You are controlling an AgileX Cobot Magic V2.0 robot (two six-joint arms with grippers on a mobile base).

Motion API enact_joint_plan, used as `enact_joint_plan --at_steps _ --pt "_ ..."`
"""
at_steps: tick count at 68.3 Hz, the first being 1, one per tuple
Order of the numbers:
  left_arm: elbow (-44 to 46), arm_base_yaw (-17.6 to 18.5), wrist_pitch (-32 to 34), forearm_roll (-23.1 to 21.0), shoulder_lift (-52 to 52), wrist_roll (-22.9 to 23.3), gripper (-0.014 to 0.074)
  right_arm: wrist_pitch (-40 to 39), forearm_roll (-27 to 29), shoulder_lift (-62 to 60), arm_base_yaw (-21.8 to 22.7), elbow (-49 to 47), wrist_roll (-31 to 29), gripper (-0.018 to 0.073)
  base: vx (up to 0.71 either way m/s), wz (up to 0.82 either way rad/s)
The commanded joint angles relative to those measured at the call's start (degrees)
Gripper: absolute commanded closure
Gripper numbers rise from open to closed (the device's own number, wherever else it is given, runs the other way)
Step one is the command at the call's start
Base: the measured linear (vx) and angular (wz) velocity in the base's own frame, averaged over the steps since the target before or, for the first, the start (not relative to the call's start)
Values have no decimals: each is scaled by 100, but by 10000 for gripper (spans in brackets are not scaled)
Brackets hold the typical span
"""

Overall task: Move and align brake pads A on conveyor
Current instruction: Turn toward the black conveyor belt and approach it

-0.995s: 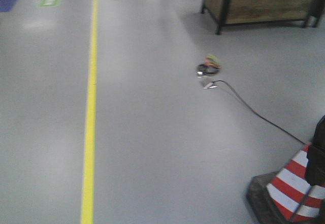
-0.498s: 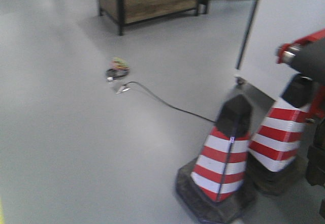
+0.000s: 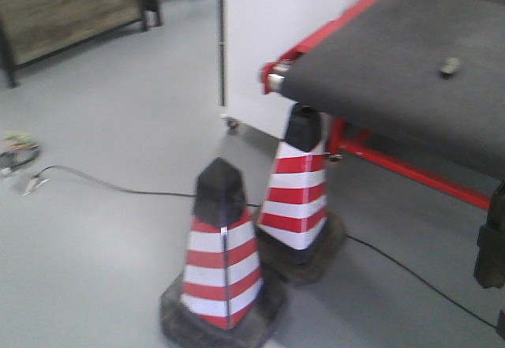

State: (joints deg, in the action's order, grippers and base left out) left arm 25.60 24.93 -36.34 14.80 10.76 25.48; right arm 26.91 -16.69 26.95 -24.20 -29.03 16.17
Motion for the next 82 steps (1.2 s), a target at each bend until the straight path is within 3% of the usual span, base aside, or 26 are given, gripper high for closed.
enact_joint_plan --at_steps 1,43,82 --pt "157 19 529 53 89 26 603 -510 -119 12 21 -173 -32 564 19 -76" --pt "157 19 529 53 89 26 603 -510 -119 12 21 -173 -32 564 13 -78" --pt "157 19 529 53 89 26 603 -510 -119 12 21 -173 -32 564 6 -30"
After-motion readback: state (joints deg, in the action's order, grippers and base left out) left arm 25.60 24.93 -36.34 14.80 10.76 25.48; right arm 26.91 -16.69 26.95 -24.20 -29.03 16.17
